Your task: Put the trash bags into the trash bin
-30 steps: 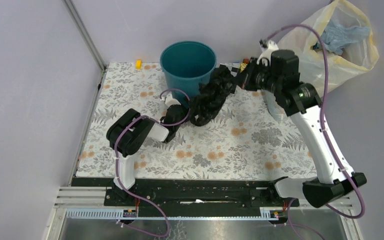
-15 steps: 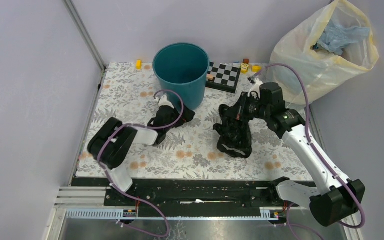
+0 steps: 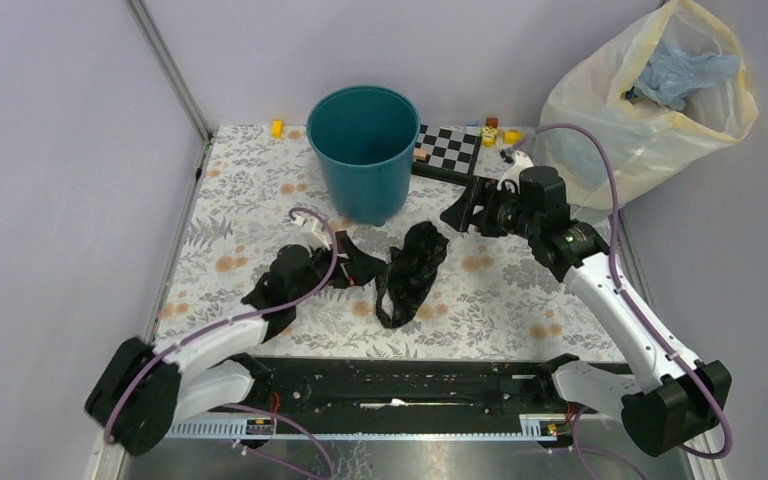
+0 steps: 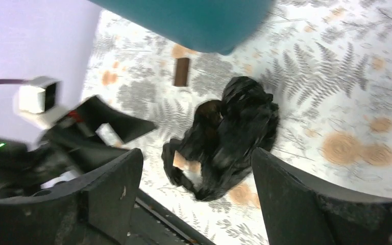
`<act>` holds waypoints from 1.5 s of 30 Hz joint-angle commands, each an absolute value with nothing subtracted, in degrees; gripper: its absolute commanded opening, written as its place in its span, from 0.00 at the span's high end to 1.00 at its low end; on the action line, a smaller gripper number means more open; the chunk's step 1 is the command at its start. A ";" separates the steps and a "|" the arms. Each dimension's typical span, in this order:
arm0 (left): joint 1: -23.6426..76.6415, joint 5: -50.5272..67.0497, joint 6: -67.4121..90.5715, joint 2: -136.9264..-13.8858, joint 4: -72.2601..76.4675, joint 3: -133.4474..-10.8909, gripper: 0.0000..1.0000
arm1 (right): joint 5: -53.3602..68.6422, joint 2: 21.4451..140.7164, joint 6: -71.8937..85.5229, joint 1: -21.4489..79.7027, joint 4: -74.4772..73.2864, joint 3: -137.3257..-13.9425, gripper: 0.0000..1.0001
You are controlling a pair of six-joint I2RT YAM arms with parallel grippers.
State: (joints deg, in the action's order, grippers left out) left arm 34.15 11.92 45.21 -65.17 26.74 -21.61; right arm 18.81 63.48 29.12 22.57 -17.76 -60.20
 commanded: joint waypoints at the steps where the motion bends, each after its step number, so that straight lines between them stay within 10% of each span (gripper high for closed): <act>1: 35.18 10.44 41.80 -54.08 16.83 -20.02 0.01 | 9.89 63.85 23.63 22.99 -23.04 -56.56 0.14; 28: 39.94 9.78 43.34 -72.82 25.90 -20.96 0.32 | 19.87 62.55 22.81 26.75 -9.38 -36.88 0.26; 34: 40.55 9.12 42.76 -75.17 25.24 -23.50 1.00 | 20.12 62.97 22.77 31.92 -4.96 -35.77 0.32; 45: 41.37 15.06 50.36 -59.75 18.10 -27.00 1.00 | 20.73 58.20 17.50 45.96 4.73 -35.19 0.31</act>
State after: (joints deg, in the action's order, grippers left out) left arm 40.99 11.00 45.50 -63.64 17.39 -24.14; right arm 20.62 60.71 20.49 41.74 -2.76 -35.73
